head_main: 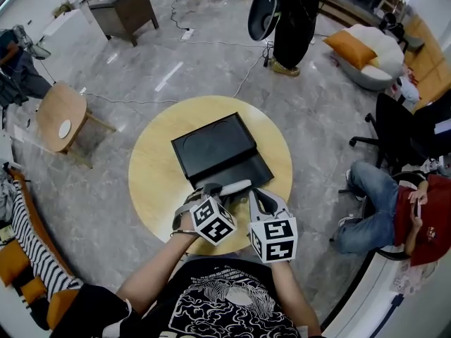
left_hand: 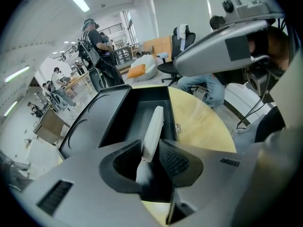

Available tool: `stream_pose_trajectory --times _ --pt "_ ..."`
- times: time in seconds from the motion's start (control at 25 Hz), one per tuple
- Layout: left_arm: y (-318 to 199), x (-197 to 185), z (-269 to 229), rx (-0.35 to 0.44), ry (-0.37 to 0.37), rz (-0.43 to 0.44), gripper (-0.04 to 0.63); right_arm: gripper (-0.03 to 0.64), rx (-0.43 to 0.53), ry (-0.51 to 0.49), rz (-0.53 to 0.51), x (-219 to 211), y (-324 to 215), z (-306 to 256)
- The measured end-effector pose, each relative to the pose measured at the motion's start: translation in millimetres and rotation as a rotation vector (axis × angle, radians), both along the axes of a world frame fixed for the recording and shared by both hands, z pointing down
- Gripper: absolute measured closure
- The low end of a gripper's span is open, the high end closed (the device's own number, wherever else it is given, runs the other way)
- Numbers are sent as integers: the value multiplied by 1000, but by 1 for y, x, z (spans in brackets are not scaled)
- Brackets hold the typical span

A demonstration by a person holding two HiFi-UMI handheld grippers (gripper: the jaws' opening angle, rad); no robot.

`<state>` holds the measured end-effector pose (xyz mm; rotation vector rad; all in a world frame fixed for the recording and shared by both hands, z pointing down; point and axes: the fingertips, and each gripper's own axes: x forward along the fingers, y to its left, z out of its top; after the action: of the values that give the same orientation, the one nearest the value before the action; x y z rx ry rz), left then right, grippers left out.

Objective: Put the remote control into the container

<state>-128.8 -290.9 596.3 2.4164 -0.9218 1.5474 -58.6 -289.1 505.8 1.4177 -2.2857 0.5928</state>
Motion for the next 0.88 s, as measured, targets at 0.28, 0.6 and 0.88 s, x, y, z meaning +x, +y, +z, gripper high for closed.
stream_pose_trajectory --times 0.28,0.6,0.88 --pt "8 1 -9 20 17 -40 488 594 16 -4 -26 3 6 -6" --pt "16 11 -30 59 93 -140 489 594 32 -8 -73 10 20 -11" --pt "38 31 -67 52 272 -263 489 594 42 -36 -122 15 43 -23"
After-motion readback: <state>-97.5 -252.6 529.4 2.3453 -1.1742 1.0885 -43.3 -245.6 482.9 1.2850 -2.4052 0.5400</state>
